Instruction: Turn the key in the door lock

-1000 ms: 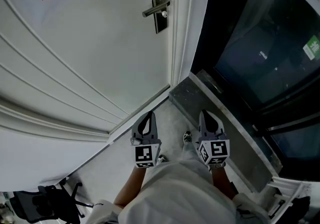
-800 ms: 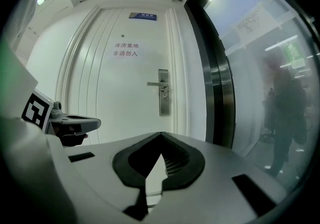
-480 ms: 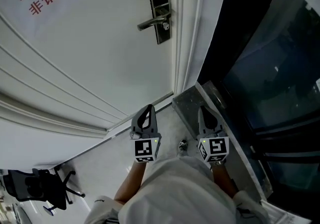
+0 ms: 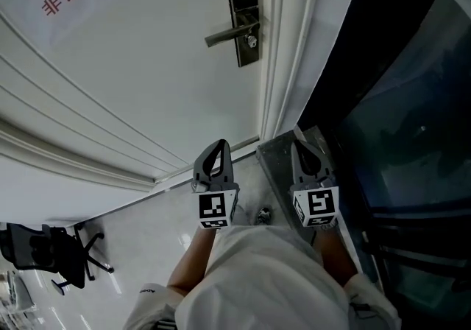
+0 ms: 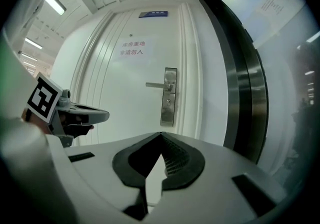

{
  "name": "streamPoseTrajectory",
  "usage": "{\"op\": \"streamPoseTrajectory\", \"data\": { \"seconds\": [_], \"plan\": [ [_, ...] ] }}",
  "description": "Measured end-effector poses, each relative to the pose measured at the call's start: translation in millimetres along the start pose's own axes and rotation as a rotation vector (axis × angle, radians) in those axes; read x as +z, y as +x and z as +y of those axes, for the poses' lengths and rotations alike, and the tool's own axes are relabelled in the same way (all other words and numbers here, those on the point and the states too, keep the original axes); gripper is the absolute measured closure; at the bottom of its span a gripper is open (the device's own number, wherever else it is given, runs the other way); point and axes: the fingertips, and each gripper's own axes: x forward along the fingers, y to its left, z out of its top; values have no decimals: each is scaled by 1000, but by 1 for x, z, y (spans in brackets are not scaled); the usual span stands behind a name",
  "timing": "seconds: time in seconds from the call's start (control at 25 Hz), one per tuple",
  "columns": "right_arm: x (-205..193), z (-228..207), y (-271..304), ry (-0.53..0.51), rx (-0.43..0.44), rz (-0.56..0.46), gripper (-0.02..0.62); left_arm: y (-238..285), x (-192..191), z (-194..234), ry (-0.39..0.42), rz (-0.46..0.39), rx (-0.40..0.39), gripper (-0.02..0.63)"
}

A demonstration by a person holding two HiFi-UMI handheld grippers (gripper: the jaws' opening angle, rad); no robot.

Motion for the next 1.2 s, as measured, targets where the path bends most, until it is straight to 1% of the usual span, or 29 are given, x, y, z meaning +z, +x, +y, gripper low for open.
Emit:
{"op": "streamPoseTrajectory", "data": {
  "seconds": [0.12,0.28,0.36,0.48,0.56,0.64,0.76,0.88,0.92,0.96,1.04,1.12,1.2],
  "plan": [
    [21,-8,31,-82,1,-19,603,19,13,9,13,-25,-6,597],
    [55,-9,76,-244,4,-33,603,45,29,28,22,-44,-17,597],
    [72,-9,97,-359,-3,-35,603,58,35,36,15,-54,-29,597],
    [91,-14,131,-590,-46,-21,603,77,40,42,31,-54,-61,597],
    [97,-17,154,-746,-73,9,603,88,41,45,44,-51,-80,597],
    [97,-21,176,-874,-94,59,603,97,44,49,53,-50,-89,597],
    [99,-23,198,-1037,-138,112,603,107,47,53,57,-55,-104,597],
    [100,-22,213,-1157,-153,155,603,112,47,56,58,-57,-124,596],
    [97,-22,217,-1186,-143,182,556,112,48,57,57,-59,-129,597],
    [94,-22,222,-1215,-133,213,492,112,48,58,55,-61,-132,597],
    [91,-24,230,-1288,-131,247,462,113,48,60,53,-63,-137,597],
    [92,-23,236,-1366,-144,243,460,114,47,63,51,-62,-142,597],
    [92,-20,242,-1415,-150,236,460,115,45,66,48,-59,-146,597]
  ]
}}
